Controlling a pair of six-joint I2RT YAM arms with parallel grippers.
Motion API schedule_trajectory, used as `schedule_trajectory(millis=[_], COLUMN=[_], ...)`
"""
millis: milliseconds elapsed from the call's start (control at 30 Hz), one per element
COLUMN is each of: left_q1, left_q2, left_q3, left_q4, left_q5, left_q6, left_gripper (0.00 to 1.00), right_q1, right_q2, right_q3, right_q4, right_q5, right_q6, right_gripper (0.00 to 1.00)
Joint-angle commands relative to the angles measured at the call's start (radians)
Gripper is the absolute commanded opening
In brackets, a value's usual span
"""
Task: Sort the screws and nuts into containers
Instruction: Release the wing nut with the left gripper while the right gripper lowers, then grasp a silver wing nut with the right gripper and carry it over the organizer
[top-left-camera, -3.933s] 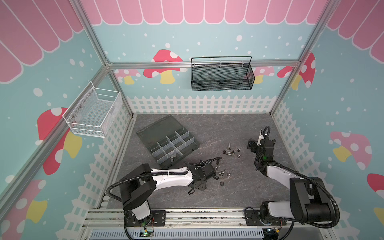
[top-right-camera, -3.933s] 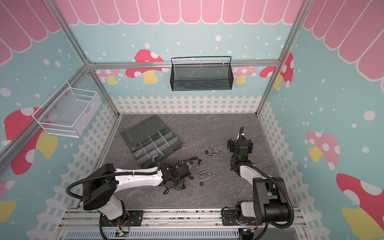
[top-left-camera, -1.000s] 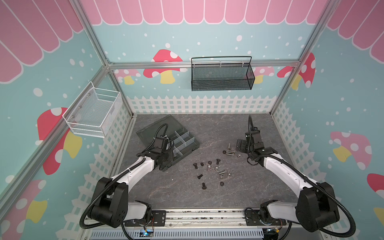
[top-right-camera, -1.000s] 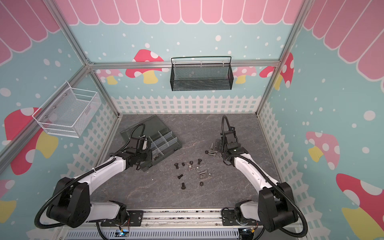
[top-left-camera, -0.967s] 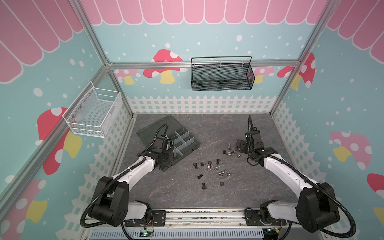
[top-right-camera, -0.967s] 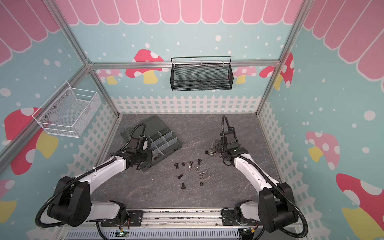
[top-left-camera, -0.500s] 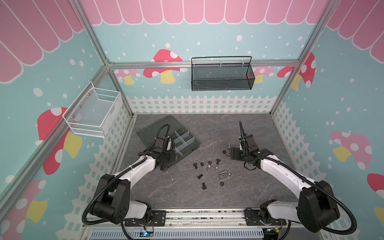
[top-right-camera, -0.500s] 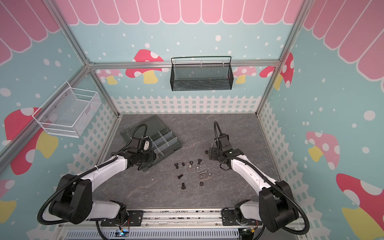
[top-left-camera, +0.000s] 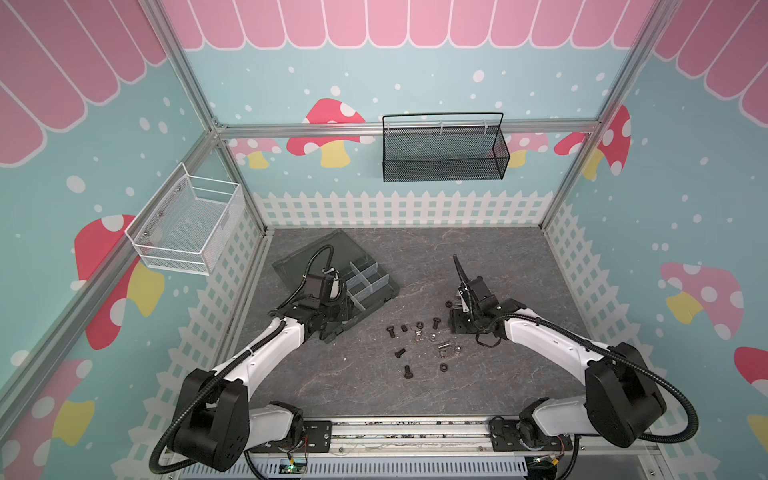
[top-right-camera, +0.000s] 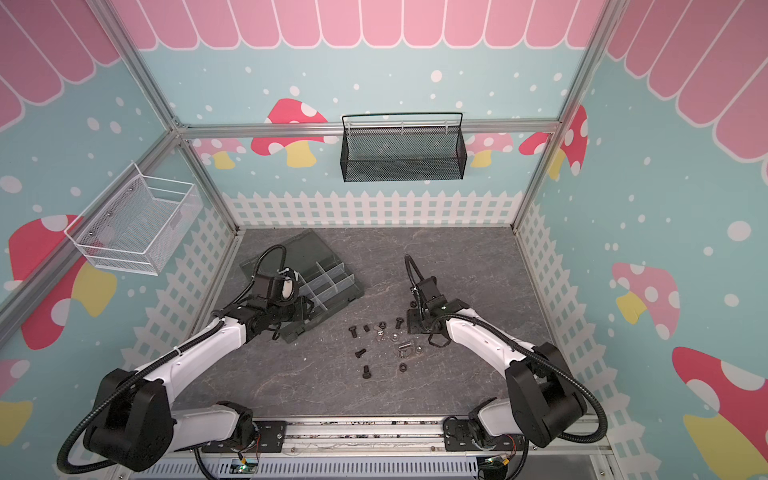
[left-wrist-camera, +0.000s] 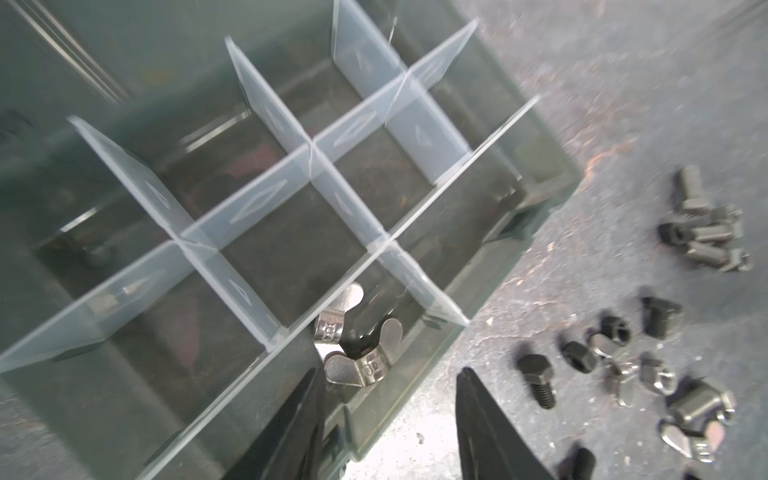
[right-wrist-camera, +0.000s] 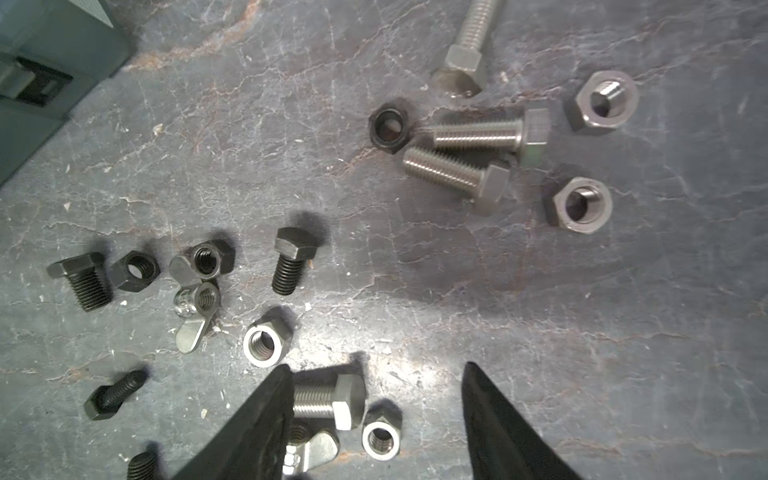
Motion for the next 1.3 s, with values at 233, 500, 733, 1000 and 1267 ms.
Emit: schedule_trajectory(millis=[233, 500, 733, 1000, 1267], left_q1=[-0.003, 0.002, 0.005, 0.005, 0.006], left_q2=[-0.194, -0.308, -0.338, -0.312, -0.304], left_q3=[-0.089, -0.157, -0.193, -0.201, -0.205], left_q4=[-0.024, -0.044, -0.025, -0.011, -0.002], left_q5=[-0.117, -0.203, -0.208, -0.198, -0.197], left_q6=[-0.136, -0.222, -0.247, -0.258, -0.258], left_gripper=[0.96, 1.00, 1.00, 1.00, 0.99], right_q1=[0.180, 0.232, 0.243, 0.248, 0.257], right_q2=[0.193, 0.341, 0.402, 0.431, 0.450], right_q3=[0.158, 0.261, 0.283, 0.297, 0.324], right_q4=[-0.011, -0.042, -0.031, -0.012, -0.007], right_q5=[-0.003, 0.015, 0.022, 0.029, 0.020], right_q6=[0.027, 0.027, 0.046, 0.052, 0.049], right_gripper=[0.57, 0.49, 0.40, 0.31, 0.30])
